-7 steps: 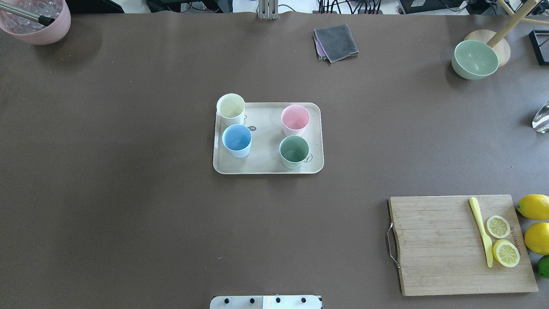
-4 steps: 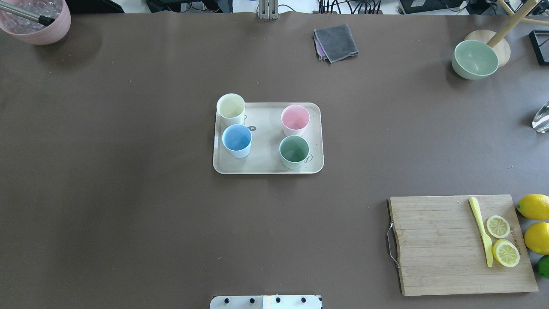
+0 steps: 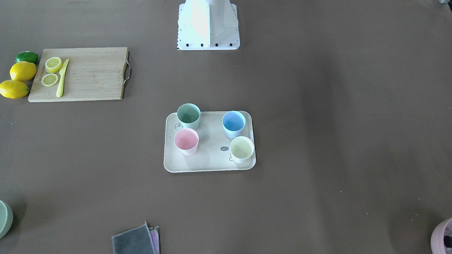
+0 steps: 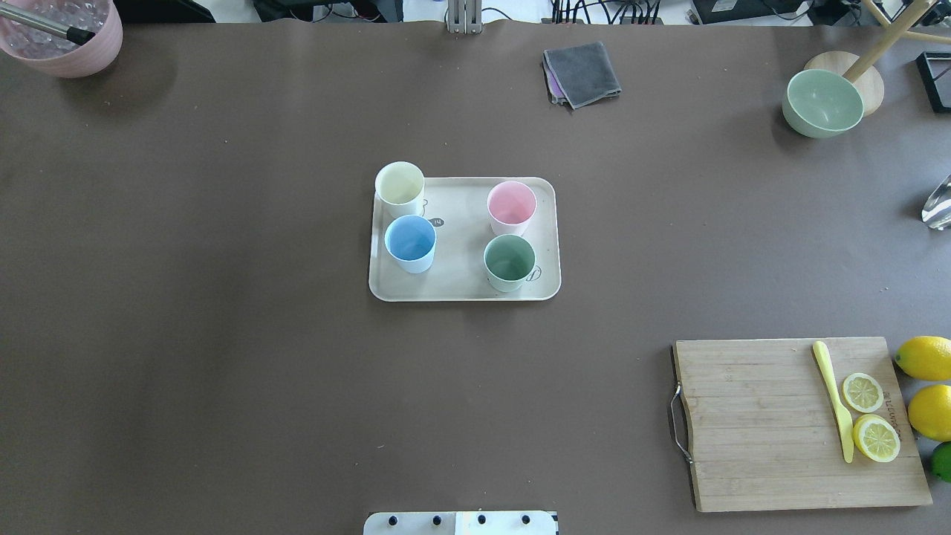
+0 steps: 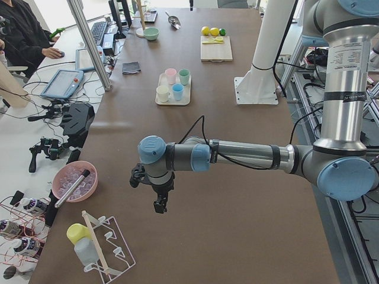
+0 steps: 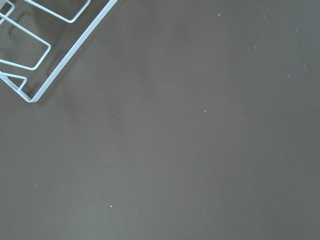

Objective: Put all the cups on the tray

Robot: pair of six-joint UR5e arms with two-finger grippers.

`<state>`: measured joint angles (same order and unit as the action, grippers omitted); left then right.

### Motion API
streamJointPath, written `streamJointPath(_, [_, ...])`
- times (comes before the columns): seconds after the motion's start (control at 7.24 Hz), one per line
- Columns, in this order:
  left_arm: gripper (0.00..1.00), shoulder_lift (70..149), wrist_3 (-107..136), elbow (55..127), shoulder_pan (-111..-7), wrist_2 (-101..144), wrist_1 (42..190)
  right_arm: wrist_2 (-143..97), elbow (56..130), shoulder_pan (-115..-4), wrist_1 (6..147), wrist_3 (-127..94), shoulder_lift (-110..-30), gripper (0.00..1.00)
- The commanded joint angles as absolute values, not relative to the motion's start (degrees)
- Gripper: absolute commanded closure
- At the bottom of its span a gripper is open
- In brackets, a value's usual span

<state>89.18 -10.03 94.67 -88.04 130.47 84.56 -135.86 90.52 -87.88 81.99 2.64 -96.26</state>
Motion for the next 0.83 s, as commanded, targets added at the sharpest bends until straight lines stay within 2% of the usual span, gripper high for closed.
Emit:
streamJointPath(0.0, [0.02, 88.0, -10.0, 94.7, -89.4, 133.0, 84.6, -136.0, 90.8, -87.5, 84.0, 2.6, -95.7, 0.0])
streamJointPath(0.69, [0.02, 88.5, -10.0, 94.7, -90.7, 133.1, 84.6, -136.8, 90.8, -87.1, 84.9, 2.6, -95.3, 0.0])
